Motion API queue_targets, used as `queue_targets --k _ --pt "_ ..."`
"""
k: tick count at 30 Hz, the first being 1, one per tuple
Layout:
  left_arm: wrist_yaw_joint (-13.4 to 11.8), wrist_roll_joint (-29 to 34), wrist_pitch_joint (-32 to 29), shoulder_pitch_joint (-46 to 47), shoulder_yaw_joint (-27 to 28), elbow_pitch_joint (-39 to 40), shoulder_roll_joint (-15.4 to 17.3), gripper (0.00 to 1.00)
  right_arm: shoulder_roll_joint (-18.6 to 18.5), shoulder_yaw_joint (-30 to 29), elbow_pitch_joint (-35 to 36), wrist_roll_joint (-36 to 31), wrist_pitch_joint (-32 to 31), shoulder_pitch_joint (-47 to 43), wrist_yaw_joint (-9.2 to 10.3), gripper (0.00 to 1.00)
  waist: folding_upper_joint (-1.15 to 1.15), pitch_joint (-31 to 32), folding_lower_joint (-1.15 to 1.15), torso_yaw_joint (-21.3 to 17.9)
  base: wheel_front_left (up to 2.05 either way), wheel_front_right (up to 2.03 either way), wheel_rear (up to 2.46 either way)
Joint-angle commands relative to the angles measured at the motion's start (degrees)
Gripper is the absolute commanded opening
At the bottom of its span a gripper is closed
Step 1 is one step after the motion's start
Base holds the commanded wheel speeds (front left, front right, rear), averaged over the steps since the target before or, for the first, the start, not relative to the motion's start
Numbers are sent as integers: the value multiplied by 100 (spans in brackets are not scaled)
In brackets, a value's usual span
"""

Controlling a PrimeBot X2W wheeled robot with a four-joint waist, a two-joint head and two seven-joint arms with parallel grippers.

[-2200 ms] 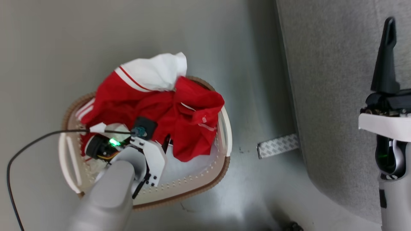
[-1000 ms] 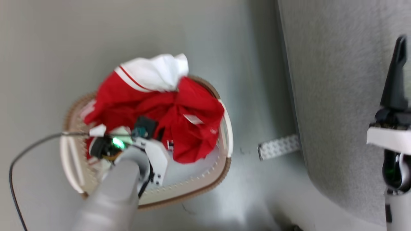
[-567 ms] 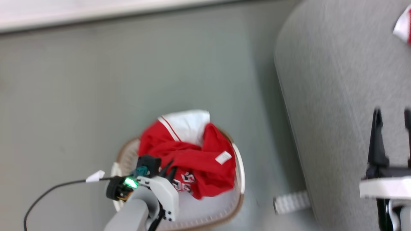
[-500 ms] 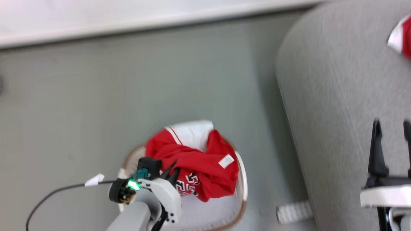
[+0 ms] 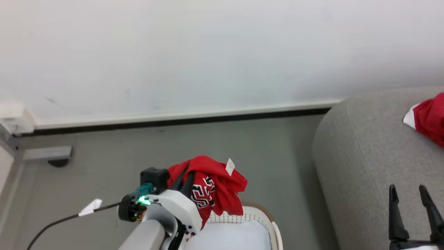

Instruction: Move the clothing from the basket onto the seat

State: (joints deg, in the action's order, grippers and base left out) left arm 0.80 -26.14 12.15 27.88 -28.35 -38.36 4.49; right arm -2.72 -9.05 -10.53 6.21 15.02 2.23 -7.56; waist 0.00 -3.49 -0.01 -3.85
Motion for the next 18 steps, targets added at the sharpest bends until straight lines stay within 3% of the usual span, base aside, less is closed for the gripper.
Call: queue_targets --k 1,9,18 --pt "-41 -17 -28 -114 22 144 64 0 -17 20 -6 -8 9 -131 15 100 0 359 1 98 0 0 0" --pt "-369 -141 -513 -418 228 1541 525 0 -16 268 -49 -48 9 -420 15 100 0 678 1 49 0 0 0" --pt "-638 -189 -954 -784 328 2464 900 0 -17 459 -36 -56 9 -660 15 100 0 912 1 -67 0 0 0"
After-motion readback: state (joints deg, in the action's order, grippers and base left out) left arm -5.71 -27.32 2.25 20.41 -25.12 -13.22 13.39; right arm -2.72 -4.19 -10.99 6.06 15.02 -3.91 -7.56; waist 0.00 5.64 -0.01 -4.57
